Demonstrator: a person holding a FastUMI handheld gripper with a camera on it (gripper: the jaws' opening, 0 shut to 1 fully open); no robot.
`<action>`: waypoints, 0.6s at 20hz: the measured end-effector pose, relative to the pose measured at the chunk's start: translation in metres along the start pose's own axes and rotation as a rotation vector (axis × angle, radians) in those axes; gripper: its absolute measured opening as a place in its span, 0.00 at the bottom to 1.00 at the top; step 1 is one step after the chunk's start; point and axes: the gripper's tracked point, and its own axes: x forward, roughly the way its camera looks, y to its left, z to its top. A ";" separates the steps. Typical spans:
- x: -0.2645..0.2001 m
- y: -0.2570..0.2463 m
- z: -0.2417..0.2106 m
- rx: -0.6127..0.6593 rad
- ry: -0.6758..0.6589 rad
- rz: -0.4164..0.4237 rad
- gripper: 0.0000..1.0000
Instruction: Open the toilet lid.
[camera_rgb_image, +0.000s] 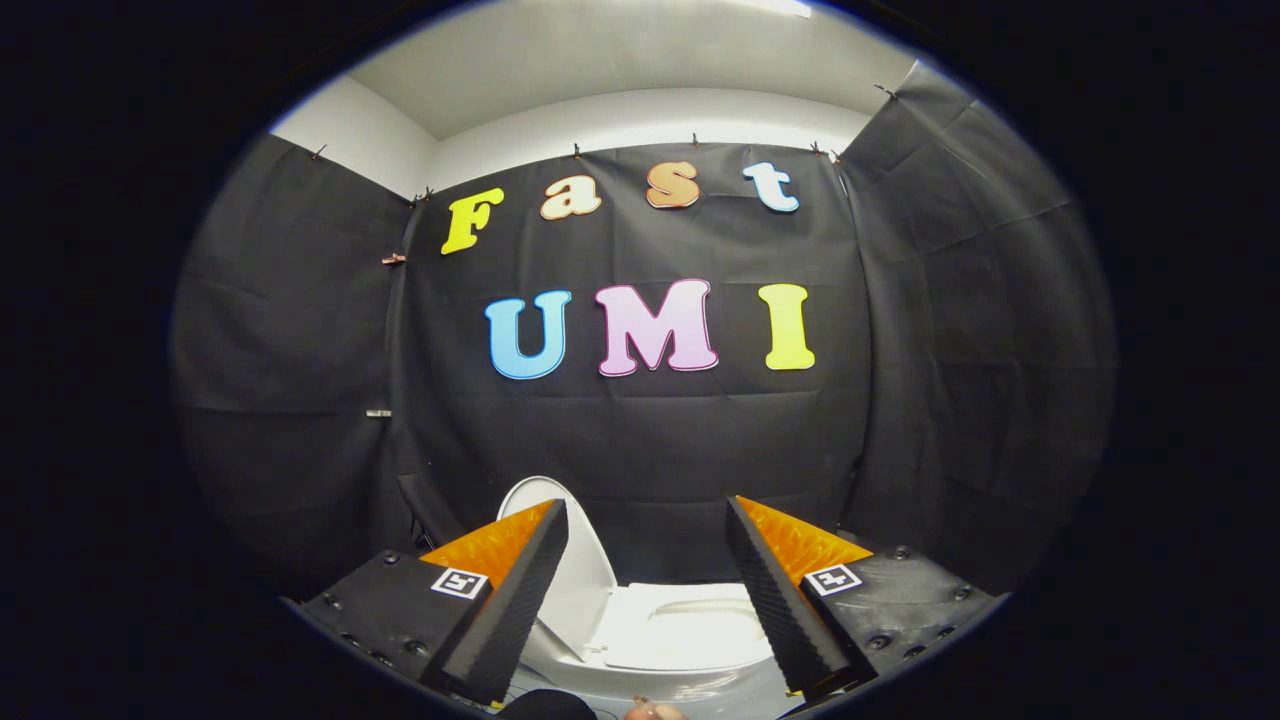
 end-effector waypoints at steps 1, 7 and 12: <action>0.000 0.000 -0.001 -0.002 0.003 0.001 0.99; 0.000 0.001 -0.002 0.002 0.002 0.008 0.99; 0.001 0.000 -0.004 0.004 0.007 0.007 0.99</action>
